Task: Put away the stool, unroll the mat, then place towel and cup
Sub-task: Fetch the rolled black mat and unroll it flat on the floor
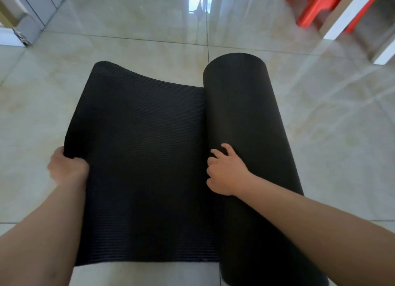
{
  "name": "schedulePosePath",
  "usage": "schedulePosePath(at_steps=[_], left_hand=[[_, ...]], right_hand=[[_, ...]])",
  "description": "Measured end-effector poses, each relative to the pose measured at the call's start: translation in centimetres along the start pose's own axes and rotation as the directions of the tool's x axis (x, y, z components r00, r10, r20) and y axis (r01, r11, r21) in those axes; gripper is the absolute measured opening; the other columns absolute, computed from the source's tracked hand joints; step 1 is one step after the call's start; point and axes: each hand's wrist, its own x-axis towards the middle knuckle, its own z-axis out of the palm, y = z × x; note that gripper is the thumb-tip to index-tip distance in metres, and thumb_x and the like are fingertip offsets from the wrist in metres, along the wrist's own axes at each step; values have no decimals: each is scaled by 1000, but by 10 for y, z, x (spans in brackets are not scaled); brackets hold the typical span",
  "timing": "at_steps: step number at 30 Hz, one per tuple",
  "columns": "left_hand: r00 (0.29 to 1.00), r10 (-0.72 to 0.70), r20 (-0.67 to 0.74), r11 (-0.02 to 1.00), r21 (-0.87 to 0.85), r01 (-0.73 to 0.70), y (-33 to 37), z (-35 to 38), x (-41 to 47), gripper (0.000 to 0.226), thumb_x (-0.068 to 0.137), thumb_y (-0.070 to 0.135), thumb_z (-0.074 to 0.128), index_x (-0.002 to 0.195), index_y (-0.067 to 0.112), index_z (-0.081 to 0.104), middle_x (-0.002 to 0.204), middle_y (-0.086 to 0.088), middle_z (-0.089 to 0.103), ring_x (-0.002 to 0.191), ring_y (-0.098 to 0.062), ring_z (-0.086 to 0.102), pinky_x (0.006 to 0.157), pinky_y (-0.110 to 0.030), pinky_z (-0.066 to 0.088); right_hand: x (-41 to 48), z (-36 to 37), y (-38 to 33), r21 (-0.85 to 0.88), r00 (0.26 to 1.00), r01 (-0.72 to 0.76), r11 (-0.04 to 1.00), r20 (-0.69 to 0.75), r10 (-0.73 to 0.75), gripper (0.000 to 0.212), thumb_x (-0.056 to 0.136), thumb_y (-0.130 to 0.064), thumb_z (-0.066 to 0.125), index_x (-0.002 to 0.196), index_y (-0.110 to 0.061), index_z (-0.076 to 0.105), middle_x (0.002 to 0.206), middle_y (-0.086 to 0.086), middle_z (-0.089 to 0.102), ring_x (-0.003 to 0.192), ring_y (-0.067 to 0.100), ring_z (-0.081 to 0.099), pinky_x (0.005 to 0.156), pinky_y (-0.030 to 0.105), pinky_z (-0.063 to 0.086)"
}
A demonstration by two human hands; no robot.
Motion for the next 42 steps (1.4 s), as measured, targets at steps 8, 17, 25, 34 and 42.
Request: schedulePosePath(at_steps=[8,17,25,34,42], left_hand=[[907,410,94,844,337,-416,4,13,-32,79,82,8,62,149,23,23,157,-15,19,143,-38,17,117,-54,11],[54,293,954,298,-37,-954,24,81,-211,99,78,63,60,149,44,-7,159,5,-24,146,-34,-19,109,-73,1],[89,279,956,178,40,-983,21,91,-213,99,83,49,63,149,43,-11,159,5,-24,146,-33,-20,106,-76,12],[113,245,963,252,49,-966,26,92,-220,100,83,39,67,149,45,-8,159,5,-25,145,-32,-24,108,-75,8],[69,270,960,90,46,-995,31,89,-219,96,86,49,59,148,40,-14,159,-2,-25,145,-35,-19,111,-70,1]], right_hand=[[19,-1,-7,-124,988,-141,982,49,148,70,87,-34,60,148,-20,28,159,15,13,146,41,4,113,68,4],[18,36,16,-232,991,-72,970,93,96,56,93,-41,48,145,-22,37,155,12,30,146,34,16,115,59,-8],[10,60,37,-594,908,-267,759,109,405,61,88,-38,58,143,-20,39,152,18,21,140,45,14,108,72,12],[-22,110,109,-594,801,-353,723,208,562,77,84,-7,63,150,-22,26,160,17,7,145,45,-3,107,75,12],[-48,121,147,-269,617,-704,657,226,754,56,93,-27,50,144,-9,35,149,21,32,132,47,36,103,61,37]])
